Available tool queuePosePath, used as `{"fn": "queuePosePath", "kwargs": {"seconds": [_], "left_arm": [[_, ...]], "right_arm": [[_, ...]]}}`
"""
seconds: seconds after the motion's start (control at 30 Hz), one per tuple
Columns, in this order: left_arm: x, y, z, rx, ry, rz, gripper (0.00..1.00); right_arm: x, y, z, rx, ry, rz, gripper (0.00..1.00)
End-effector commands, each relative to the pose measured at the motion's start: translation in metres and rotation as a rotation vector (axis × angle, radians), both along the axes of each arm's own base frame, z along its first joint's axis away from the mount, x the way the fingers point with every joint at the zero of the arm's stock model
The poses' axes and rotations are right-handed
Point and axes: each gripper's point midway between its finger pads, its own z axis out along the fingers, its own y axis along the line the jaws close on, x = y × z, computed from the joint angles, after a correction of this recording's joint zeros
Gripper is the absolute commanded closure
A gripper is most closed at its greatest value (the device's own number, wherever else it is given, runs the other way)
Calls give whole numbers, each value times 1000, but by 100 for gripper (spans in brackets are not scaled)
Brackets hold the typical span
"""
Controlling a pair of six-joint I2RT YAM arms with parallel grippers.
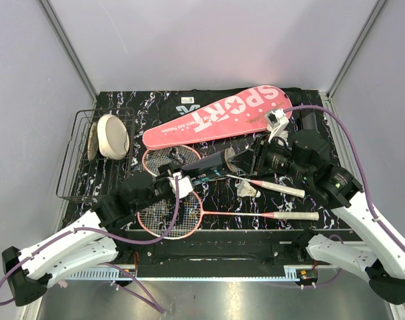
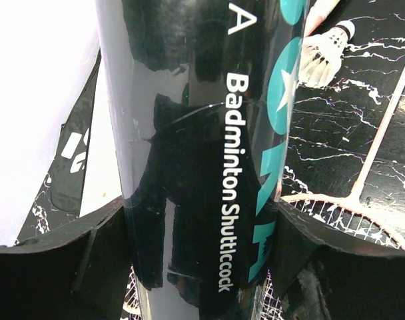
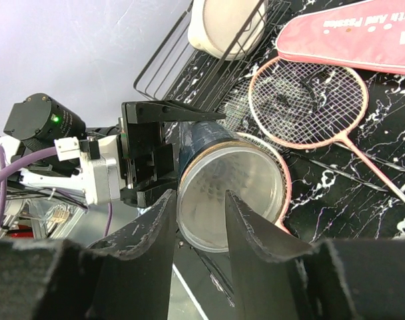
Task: Pack up the badminton gear
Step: Close the lid on the shuttle tube.
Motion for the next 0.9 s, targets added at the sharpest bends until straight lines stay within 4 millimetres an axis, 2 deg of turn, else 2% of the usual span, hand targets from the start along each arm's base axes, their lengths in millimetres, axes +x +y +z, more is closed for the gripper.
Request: {"fn": "queuePosePath", "kwargs": {"seconds": [0.0,0.07,0.2,0.3,0.37,0.53,0.67,0.87], "left_arm": [[1,-12,55,-145,-93,-31,100],[0,-13,55,-146,-91,-36,100],[0,-13,55,-146,-92,-37,100],[-1,-14,54,-145,-87,-41,100],[0,-15,54,-145,-85,-42,100],[-1,-15,54,-145,-84,-43,100],[-2,-15,53,-148,-81,-47,100],[-1,-15,54,-148,-80,-42,100]], "right_arm": [[-8,6,19,66,-32,44,59],[-8,7,17,62,-31,48,61],[-10,8,18,70,-29,56,72],[-12,8,21,78,-31,66,69],[-14,9,22,83,-30,76,62],[-18,8,29,107,-33,80,63],[-18,7,28,113,-29,78,78],[-18,9,27,116,-23,83,94]]}}
